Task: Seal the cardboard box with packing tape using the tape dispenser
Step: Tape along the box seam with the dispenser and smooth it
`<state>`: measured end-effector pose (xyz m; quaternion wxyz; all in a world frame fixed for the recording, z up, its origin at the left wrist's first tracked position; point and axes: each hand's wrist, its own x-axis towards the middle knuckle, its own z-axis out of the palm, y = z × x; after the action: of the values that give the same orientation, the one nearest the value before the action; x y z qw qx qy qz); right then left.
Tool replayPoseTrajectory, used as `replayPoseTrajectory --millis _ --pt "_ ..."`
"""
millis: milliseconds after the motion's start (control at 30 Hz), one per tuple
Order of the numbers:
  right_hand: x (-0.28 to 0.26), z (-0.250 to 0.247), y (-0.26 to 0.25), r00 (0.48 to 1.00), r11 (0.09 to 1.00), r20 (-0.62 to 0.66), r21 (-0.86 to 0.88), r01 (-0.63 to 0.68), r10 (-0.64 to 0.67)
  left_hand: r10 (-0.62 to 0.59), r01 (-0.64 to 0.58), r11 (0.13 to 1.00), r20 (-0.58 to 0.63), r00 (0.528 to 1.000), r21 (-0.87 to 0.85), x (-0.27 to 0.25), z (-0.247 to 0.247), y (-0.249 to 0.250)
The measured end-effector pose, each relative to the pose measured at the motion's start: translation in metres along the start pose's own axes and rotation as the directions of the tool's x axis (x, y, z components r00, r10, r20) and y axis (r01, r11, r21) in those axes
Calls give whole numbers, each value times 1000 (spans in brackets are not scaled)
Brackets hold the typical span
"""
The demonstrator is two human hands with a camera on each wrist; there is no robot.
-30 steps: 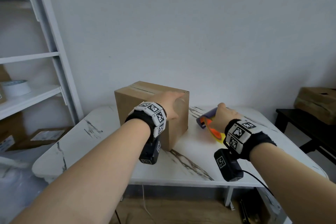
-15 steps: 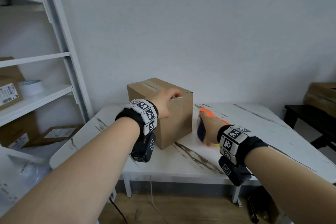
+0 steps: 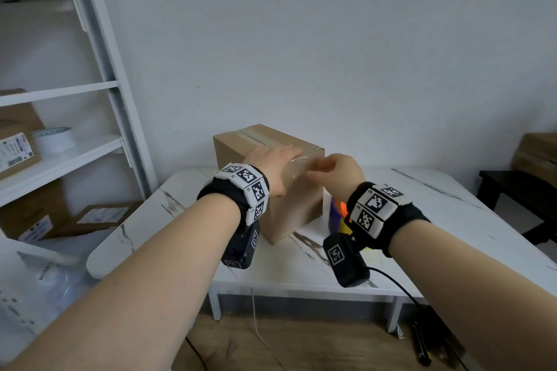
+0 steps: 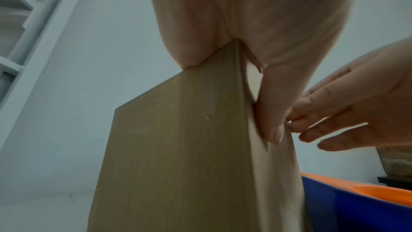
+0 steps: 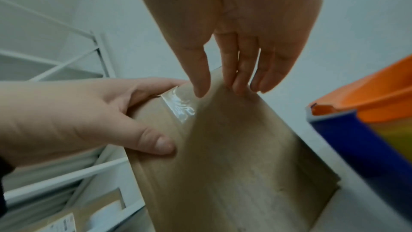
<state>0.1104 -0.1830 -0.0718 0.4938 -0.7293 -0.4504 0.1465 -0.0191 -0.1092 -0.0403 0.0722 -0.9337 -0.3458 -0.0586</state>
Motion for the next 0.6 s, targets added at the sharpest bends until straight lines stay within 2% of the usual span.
replayPoseTrajectory --millis 167,467,600 --pt "8 7 4 999 978 30 205 -38 33 -20 20 1000 13 1000 2 1 -1 2" --pt "13 6 8 990 948 132 306 -88 49 -28 28 1000 13 1000 -3 0 0 3" --pt "9 -3 4 976 928 219 361 -95 14 -30 30 1000 18 999 -8 0 -1 4"
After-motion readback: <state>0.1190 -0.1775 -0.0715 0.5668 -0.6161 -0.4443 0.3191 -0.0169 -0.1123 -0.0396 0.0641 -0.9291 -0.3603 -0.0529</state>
